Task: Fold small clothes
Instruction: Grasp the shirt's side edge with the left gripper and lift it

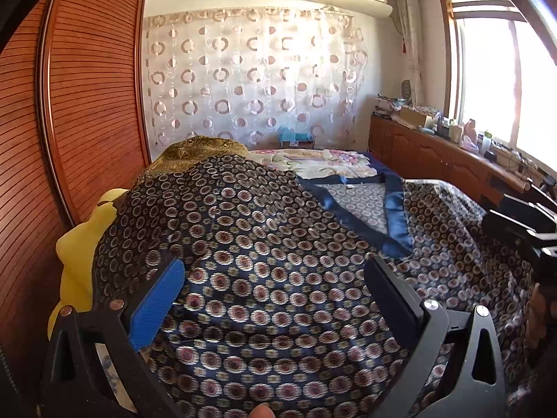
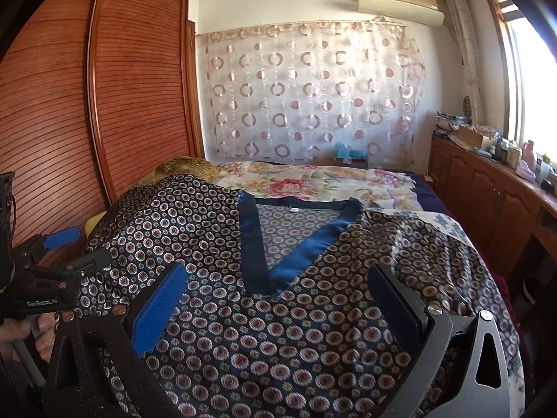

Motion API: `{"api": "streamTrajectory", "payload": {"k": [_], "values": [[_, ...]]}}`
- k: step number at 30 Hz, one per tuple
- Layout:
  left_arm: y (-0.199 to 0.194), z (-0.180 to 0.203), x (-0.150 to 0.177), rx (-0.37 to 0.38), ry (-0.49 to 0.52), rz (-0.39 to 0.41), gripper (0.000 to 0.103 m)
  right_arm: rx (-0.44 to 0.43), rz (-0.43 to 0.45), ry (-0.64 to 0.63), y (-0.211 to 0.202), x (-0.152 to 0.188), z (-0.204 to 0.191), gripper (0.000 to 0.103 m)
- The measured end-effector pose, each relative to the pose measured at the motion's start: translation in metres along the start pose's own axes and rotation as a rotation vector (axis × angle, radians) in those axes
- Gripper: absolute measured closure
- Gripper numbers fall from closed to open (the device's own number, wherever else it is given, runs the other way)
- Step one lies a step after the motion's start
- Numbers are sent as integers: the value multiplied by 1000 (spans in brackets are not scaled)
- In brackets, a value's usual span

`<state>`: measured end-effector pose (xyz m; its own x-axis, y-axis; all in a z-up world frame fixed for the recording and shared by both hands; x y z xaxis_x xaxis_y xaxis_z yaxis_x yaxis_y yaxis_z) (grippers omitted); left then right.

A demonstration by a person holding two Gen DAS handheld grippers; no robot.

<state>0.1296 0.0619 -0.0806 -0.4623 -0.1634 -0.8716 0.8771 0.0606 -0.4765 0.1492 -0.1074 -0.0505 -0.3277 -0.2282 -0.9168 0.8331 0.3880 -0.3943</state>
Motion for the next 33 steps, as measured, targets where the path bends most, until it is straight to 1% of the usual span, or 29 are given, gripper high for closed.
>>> {"api": "streamTrajectory", "payload": {"k": [3,4,8,9,11,13,16,17,18,19,20,21,23,24,25,27,29,32,33], "values": [[2,-19,4,-24,36,-33,0,-38,-26,-22,17,-3,-10,0],[4,-27,6,-31,37,-51,0,-65,-38,-28,24,-5,-17,0],[10,-62,12,-36,-11,-136,0,-159,-83,-49,40,-7,-35,1],[10,-71,15,-32,-26,-155,0,-195,-97,-61,44,-9,-44,3],[10,-89,20,-31,-43,-184,0,-224,-119,-89,49,-7,-52,6],[10,-107,25,-40,-56,-204,4,-262,-150,-111,56,-7,-60,10],[11,-136,34,-34,-108,-256,15,-307,-189,-133,67,-3,-71,11],[12,-143,36,-36,-119,-264,22,-316,-200,-141,69,0,-73,11],[13,-151,39,-37,-134,-279,27,-323,-211,-147,71,2,-74,11],[13,-156,40,-38,-145,-289,28,-326,-219,-151,72,3,-74,11],[14,-163,42,-41,-160,-295,32,-326,-229,-155,73,5,-75,11],[15,-167,42,-43,-167,-301,39,-323,-234,-158,76,5,-75,11],[18,-170,44,-41,-174,-316,40,-309,-246,-172,80,6,-72,11],[19,-169,45,-37,-162,-324,40,-301,-247,-181,83,7,-73,11],[21,-165,48,-35,-133,-341,40,-289,-248,-193,86,9,-76,11],[27,-163,56,-55,-85,-375,40,-273,-259,-210,89,13,-76,11],[31,-163,62,-67,-63,-404,40,-272,-273,-207,92,19,-78,11],[35,-168,61,-83,-74,-407,41,-270,-270,-194,95,19,-76,11],[36,-170,59,-92,-72,-408,44,-263,-276,-188,96,20,-73,11]]}}
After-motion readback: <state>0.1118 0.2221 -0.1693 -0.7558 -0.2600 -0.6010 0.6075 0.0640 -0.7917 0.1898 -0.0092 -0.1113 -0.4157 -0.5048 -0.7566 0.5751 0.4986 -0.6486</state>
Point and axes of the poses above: each gripper's, at about its wrist camera, not at the fingertips, and y roughly the way its jaws point, z to its right, x to its underside, the point moved 9 cm from there along y, roughly the way its jaws point, and after that the axes turned 7 degrees about -y, right-handed, at the moved point
